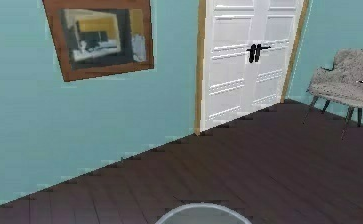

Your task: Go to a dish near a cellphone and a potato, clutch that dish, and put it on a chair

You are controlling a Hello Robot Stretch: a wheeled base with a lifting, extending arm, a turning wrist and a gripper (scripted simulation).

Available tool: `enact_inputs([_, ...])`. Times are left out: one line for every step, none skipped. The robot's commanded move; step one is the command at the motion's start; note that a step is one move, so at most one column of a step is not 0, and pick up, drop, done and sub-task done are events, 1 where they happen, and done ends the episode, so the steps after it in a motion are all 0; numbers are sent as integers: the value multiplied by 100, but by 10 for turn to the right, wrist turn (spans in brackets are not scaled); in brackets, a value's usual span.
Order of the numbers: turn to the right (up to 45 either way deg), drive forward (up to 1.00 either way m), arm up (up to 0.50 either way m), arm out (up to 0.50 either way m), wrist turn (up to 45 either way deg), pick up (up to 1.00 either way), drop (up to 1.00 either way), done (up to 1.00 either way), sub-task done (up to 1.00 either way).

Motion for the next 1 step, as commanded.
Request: enact_inputs([0, 15, 0, 0, 0, 0, 0, 0, 0])
